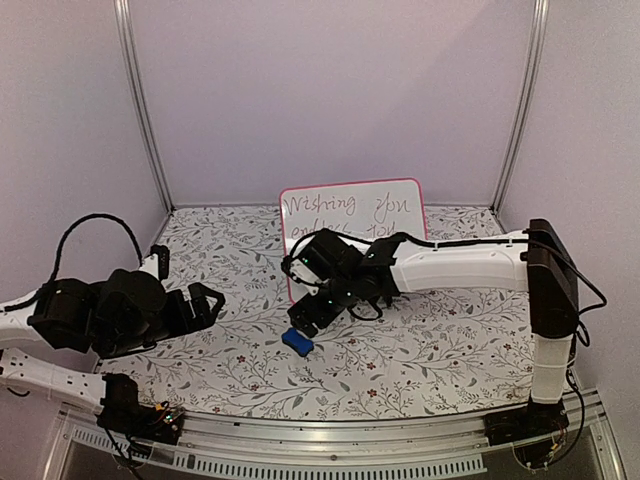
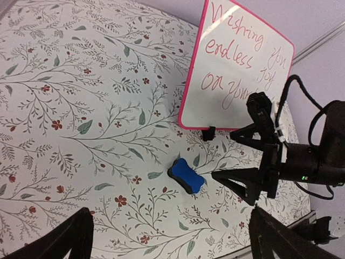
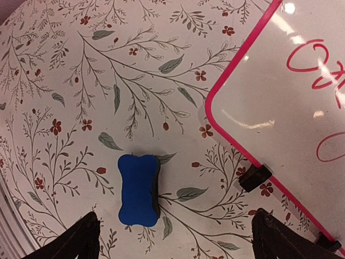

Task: Erase the whiteboard
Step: Pick up the whiteboard eraser from the center of the board.

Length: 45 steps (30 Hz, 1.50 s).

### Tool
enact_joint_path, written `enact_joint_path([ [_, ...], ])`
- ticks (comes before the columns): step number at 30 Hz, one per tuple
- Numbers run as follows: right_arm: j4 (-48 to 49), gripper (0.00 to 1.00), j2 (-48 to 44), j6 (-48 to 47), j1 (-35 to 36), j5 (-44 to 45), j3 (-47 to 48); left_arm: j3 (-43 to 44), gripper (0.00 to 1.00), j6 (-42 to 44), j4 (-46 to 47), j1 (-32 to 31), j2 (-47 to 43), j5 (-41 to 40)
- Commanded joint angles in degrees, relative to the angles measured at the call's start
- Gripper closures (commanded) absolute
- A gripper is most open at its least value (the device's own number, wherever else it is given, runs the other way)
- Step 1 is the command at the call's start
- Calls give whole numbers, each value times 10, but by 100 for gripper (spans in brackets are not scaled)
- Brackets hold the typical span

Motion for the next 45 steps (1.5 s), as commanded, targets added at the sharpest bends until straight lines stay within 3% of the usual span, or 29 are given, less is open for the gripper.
enact_joint_path([
  [1,-39,5,45,-29,6,-13,49,15,0,41,-25,0,10,-30],
  [8,-83,11,104,-25,40,-5,115,7,0,112,12,48,14,-20],
  [17,-92,22,157,11,55,19,148,-30,0,285,142,168,0,117],
  [20,-92,29,170,11,54,22,160,-29,0,318,149,187,15,128],
  [29,-77,44,187,8,48,23,162,-35,0,330,177,221,24,175],
  [45,-57,51,166,11,35,32,129,-39,0,330,166,230,-4,178],
])
